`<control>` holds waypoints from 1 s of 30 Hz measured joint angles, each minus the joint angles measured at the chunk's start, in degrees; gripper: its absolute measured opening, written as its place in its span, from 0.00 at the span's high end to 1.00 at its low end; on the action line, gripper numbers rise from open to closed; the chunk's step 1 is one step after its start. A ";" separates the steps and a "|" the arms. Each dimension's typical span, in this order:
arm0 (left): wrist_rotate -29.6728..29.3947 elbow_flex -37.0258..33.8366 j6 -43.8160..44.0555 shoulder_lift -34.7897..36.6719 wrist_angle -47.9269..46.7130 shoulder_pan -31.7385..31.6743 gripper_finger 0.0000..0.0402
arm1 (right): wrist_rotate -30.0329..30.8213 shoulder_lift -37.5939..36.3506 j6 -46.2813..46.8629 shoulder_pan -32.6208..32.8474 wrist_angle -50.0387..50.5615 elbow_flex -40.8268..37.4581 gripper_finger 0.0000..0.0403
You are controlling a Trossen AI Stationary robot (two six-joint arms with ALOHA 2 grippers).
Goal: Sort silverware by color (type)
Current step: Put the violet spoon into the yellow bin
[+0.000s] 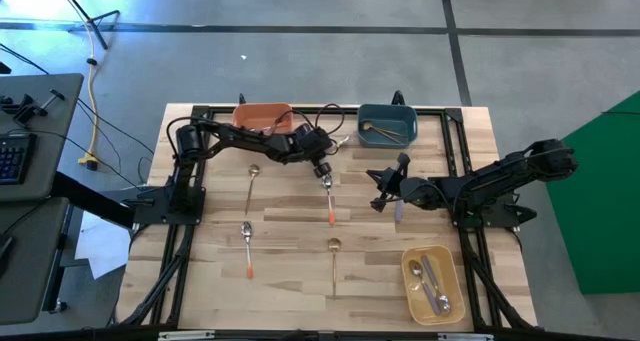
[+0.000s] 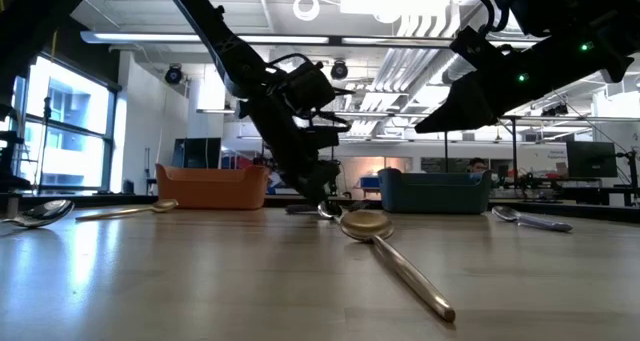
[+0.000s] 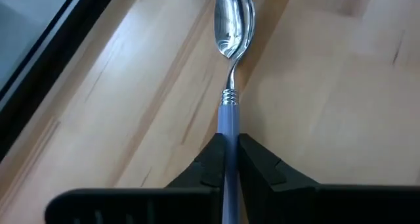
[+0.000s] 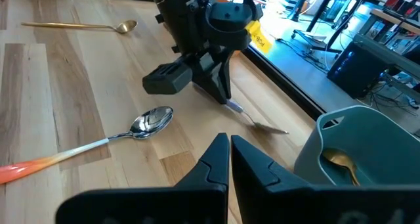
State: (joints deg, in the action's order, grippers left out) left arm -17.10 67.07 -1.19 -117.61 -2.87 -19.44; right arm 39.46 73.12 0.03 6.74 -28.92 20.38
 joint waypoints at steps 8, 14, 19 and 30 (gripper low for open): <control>-0.01 -3.38 -0.50 5.49 -4.02 1.37 0.97 | -0.11 0.00 0.01 0.00 0.25 0.00 1.00; 3.18 -13.87 0.74 13.41 7.52 3.92 0.99 | -6.40 1.13 -1.31 0.02 1.60 0.01 1.00; 9.07 -23.36 2.07 19.00 20.07 5.39 1.00 | -7.20 5.47 -0.55 -0.02 -2.30 0.02 0.94; 9.13 -36.06 2.08 23.41 35.03 7.40 1.00 | -21.36 14.86 -4.35 -10.49 2.67 9.85 0.58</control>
State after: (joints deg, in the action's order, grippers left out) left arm -7.97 31.01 0.89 -94.20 32.16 -12.04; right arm 18.10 87.98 -4.32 -3.75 -26.26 30.23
